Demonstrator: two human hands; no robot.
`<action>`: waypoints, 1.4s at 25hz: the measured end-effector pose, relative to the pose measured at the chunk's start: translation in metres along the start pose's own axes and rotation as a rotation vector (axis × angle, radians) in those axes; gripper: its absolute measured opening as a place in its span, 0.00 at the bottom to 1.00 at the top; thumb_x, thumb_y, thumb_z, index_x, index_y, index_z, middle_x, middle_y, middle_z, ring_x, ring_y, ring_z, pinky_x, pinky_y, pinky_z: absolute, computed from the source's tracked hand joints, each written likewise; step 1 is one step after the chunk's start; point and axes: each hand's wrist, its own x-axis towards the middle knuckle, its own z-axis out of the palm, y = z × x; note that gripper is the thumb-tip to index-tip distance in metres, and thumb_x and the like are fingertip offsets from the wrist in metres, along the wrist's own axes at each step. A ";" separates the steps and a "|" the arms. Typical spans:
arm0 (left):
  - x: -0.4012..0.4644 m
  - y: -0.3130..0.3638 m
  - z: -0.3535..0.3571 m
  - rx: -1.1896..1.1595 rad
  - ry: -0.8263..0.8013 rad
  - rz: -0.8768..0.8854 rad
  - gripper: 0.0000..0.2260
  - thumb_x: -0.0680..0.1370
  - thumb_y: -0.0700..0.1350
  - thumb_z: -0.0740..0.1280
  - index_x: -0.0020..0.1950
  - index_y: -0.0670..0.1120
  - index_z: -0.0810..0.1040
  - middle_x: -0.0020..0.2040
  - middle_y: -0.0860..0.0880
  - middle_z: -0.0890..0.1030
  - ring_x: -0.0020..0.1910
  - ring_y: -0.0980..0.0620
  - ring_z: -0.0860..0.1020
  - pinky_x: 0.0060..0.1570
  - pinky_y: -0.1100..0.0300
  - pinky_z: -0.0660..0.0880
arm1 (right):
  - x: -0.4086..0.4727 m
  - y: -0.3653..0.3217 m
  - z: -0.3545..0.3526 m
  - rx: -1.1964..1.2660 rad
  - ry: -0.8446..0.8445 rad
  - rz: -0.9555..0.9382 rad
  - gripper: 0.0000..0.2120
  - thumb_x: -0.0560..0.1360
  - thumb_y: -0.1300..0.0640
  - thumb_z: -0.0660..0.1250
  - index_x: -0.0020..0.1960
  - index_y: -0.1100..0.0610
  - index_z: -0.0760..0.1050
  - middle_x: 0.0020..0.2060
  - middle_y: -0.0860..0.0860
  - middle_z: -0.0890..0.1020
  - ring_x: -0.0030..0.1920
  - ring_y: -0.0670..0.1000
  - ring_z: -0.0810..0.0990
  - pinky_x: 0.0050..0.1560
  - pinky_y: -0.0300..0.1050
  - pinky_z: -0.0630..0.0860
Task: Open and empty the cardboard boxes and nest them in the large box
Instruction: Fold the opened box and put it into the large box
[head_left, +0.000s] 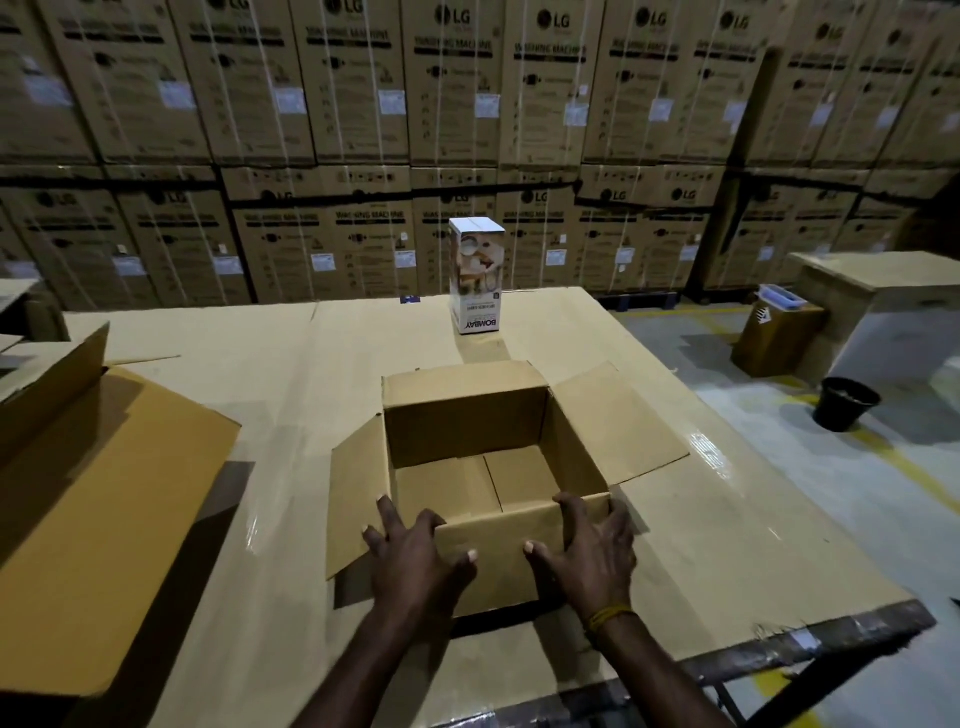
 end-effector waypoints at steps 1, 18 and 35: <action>-0.003 -0.002 0.001 -0.033 0.016 0.003 0.26 0.70 0.64 0.73 0.63 0.55 0.73 0.80 0.45 0.45 0.77 0.34 0.51 0.66 0.43 0.70 | -0.003 0.001 -0.003 0.002 0.010 0.003 0.33 0.65 0.34 0.74 0.66 0.37 0.65 0.68 0.56 0.56 0.69 0.62 0.64 0.67 0.61 0.70; -0.058 -0.014 0.010 -0.251 0.163 0.016 0.15 0.67 0.53 0.79 0.50 0.55 0.79 0.81 0.46 0.50 0.79 0.40 0.47 0.71 0.39 0.61 | -0.058 0.030 -0.016 0.122 0.059 -0.037 0.31 0.64 0.40 0.78 0.63 0.42 0.71 0.68 0.55 0.55 0.69 0.61 0.66 0.65 0.57 0.74; -0.134 -0.055 -0.032 -0.410 0.184 0.023 0.13 0.65 0.45 0.81 0.41 0.54 0.78 0.80 0.51 0.53 0.79 0.46 0.51 0.72 0.39 0.64 | -0.169 0.001 0.003 0.308 0.194 0.044 0.26 0.63 0.48 0.81 0.58 0.45 0.76 0.73 0.54 0.56 0.71 0.64 0.62 0.60 0.63 0.77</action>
